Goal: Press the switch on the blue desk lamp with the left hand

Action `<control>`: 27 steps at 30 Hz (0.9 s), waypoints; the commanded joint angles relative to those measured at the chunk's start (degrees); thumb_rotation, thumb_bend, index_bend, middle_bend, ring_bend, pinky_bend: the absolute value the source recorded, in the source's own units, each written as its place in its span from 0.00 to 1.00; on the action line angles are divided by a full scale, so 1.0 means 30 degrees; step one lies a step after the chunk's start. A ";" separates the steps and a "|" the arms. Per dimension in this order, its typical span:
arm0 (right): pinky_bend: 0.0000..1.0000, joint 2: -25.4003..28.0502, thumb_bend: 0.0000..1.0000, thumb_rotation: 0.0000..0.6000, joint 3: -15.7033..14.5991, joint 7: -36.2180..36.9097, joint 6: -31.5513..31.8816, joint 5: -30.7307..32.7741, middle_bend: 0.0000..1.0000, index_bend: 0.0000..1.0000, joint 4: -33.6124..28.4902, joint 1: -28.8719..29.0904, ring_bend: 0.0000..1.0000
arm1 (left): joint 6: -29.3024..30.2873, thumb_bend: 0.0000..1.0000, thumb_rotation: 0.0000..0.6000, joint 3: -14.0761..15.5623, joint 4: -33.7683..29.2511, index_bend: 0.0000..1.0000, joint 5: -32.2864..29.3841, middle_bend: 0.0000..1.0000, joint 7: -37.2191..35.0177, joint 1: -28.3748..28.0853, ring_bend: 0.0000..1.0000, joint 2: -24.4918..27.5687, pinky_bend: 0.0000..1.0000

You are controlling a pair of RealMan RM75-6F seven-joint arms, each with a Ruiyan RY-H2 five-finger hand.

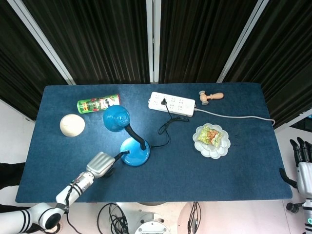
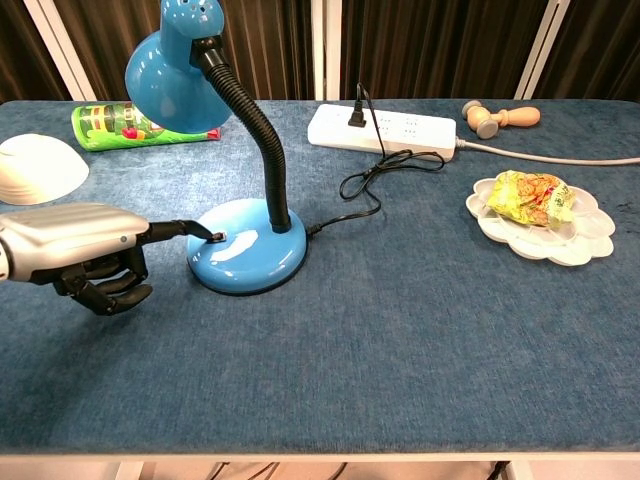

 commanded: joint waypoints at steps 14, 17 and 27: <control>0.00 -0.0061 0.23 1.00 -0.0030 0.0134 -0.0333 0.0146 0.00 0.00 0.0175 0.0084 0.00 | -0.0027 0.53 1.00 0.0240 0.0223 0.05 -0.0341 0.85 0.0006 -0.0384 0.86 -0.0246 0.94; 0.00 -0.0069 0.23 1.00 -0.0031 0.0161 -0.0339 0.0150 0.00 0.00 0.0203 0.0083 0.00 | -0.0076 0.54 1.00 0.0227 0.0355 0.05 -0.0483 0.85 0.0039 -0.0484 0.86 -0.0323 0.94; 0.00 -0.0123 0.23 1.00 -0.0020 0.0259 -0.0531 0.0298 0.00 0.00 0.0307 0.0133 0.00 | 0.0063 0.54 1.00 0.0310 0.0429 0.05 -0.0684 0.85 0.0169 -0.0623 0.86 -0.0371 0.94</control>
